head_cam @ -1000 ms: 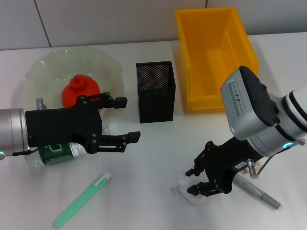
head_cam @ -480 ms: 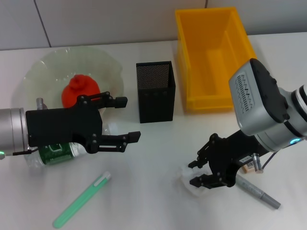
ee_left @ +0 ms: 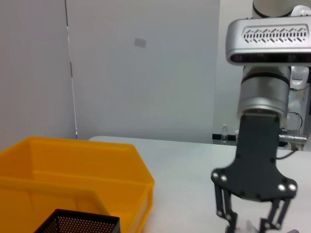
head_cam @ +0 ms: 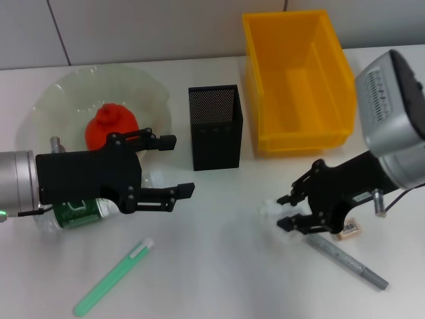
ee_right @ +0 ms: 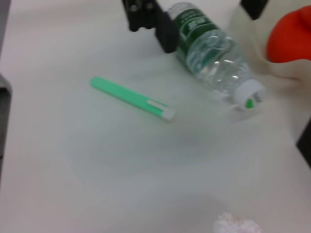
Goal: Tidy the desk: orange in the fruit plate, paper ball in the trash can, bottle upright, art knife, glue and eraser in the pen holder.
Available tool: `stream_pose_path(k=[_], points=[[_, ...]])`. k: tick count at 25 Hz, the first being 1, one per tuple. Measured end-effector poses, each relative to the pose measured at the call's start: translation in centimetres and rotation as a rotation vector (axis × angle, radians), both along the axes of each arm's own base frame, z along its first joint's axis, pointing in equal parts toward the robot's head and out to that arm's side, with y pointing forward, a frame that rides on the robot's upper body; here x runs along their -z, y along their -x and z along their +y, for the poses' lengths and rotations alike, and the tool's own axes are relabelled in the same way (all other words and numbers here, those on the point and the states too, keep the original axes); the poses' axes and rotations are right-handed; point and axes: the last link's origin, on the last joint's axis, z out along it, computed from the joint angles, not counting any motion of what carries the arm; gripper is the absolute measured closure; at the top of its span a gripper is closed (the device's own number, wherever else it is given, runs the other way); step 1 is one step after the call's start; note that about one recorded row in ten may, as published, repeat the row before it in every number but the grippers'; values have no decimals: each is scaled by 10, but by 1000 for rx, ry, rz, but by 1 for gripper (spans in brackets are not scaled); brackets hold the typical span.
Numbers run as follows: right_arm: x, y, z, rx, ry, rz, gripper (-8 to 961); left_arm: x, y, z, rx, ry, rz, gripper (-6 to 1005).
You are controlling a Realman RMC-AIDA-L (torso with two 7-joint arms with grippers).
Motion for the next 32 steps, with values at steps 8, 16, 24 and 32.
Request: stream_pose_path(k=[8,16,24,32], points=[[-36,-9,12,26,-138,-5,635,1,1,-1,-6,4,-1,138],[-61,-13,19,34,-228,6,636,1,-1,1,-1,5,-2,138],[-85,-13,30,38,-342,5,638,3,0,1,-7,9,-3,138],[-94,-8,46,24,-411,13,639,4,0,1,-12,8,-2,138]])
